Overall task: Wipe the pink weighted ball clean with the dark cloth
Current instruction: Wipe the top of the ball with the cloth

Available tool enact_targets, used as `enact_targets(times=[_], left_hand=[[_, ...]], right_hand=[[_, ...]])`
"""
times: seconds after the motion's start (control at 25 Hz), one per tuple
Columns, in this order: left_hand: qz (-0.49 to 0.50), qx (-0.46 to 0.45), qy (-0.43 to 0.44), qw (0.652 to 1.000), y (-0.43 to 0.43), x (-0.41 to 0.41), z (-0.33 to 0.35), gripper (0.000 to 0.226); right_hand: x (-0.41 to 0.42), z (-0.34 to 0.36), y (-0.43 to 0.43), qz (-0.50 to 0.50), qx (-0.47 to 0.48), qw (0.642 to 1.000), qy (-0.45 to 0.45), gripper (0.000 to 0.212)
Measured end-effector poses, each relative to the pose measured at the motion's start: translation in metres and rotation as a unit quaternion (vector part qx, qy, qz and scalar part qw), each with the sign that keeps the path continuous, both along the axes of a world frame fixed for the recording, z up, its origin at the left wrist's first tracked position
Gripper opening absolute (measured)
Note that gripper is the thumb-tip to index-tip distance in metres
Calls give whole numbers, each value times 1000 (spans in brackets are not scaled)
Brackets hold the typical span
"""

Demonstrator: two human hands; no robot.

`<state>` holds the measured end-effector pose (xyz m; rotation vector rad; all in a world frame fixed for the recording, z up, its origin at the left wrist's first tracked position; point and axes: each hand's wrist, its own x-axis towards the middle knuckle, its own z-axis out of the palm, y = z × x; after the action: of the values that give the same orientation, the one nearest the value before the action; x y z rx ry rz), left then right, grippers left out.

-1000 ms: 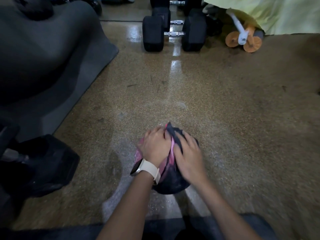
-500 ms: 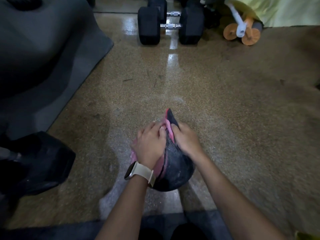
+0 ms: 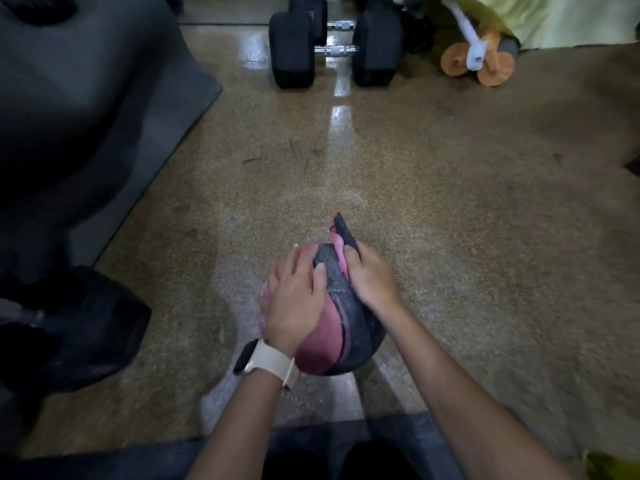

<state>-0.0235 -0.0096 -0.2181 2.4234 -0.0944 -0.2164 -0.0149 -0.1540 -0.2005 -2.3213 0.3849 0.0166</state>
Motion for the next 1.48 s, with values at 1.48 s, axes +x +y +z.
enact_targets(times=[1.48], left_hand=[[23, -46, 47, 998, -2, 27, 14, 52]], right_hand=[[-41, 4, 14, 73, -56, 993, -68, 45]])
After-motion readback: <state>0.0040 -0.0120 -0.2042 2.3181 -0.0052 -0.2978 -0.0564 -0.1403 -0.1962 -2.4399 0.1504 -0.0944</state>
